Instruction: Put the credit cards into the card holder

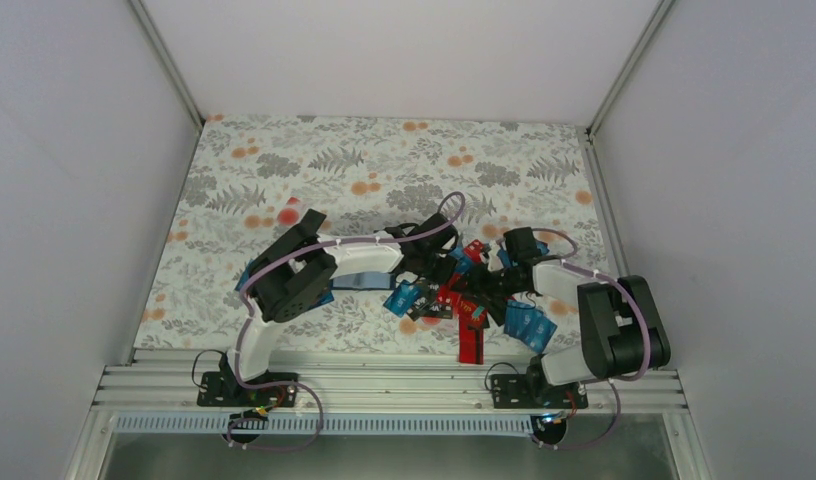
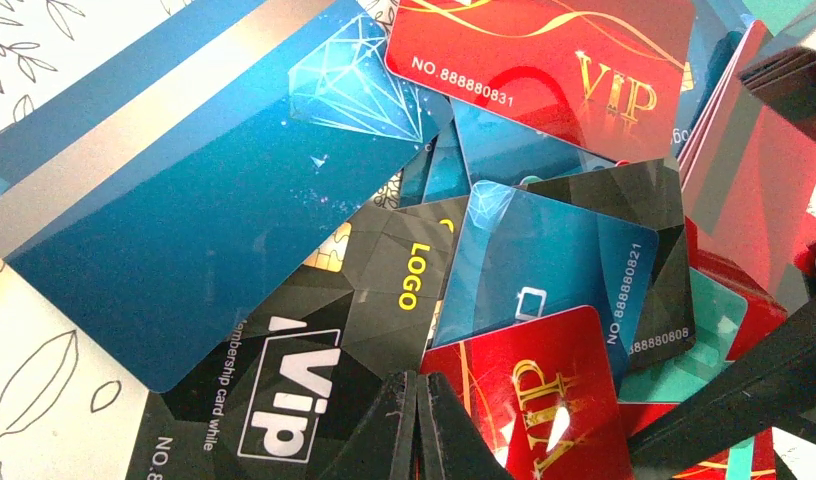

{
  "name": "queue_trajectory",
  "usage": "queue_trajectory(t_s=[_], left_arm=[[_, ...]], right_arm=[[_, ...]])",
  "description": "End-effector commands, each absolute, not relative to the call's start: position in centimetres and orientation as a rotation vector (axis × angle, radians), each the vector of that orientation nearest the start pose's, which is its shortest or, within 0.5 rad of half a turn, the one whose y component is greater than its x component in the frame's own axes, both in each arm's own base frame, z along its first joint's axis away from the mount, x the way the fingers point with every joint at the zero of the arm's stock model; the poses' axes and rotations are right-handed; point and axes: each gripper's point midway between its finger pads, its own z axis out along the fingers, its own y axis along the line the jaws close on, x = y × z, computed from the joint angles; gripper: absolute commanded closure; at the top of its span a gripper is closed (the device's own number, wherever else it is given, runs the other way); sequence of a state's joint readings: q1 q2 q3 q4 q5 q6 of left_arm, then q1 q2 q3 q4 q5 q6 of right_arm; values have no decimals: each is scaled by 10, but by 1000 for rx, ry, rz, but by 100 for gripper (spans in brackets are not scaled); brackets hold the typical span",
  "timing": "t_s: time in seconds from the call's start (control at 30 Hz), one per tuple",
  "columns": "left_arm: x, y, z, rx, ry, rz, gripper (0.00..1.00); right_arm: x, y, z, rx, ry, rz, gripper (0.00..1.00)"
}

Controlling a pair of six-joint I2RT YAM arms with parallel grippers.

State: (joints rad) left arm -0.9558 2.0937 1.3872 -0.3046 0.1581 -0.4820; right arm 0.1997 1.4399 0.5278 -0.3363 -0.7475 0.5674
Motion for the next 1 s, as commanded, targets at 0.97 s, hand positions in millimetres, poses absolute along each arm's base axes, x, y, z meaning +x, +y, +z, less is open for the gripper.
queue_trajectory(t_s=[0.97], left_arm=[[252, -411, 65, 627, 2637, -739, 98]], right_arm=[[204, 156, 25, 352, 2894, 1157, 96]])
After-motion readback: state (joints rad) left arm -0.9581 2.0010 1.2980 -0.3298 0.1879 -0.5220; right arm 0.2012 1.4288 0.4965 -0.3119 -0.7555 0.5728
